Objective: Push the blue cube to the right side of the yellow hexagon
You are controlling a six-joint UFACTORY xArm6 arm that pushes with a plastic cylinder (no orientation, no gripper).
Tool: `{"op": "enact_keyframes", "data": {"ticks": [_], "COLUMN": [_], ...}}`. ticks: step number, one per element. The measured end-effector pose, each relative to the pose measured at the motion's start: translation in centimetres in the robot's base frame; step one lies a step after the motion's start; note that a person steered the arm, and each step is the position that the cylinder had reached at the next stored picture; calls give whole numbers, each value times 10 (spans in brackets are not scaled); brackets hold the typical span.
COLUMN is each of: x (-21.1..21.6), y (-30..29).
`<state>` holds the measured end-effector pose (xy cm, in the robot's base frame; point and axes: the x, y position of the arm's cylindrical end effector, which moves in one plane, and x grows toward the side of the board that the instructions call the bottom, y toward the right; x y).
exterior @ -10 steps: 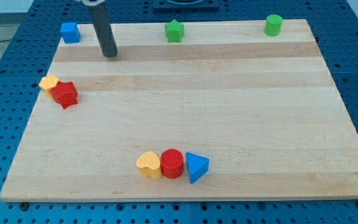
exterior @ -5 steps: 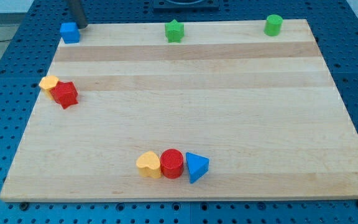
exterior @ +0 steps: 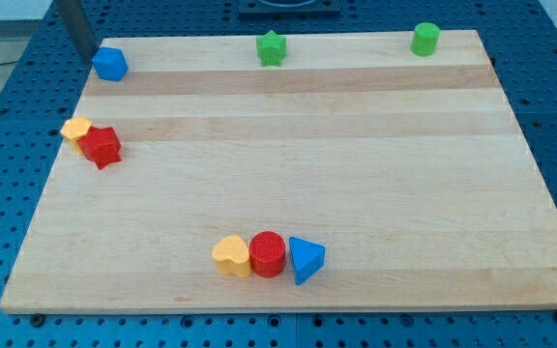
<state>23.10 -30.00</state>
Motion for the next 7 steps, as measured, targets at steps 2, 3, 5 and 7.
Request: {"op": "enact_keyframes", "data": {"ticks": [2,3,5,7], "x": [3,15,57,102], "y": [36,53,55,55]}}
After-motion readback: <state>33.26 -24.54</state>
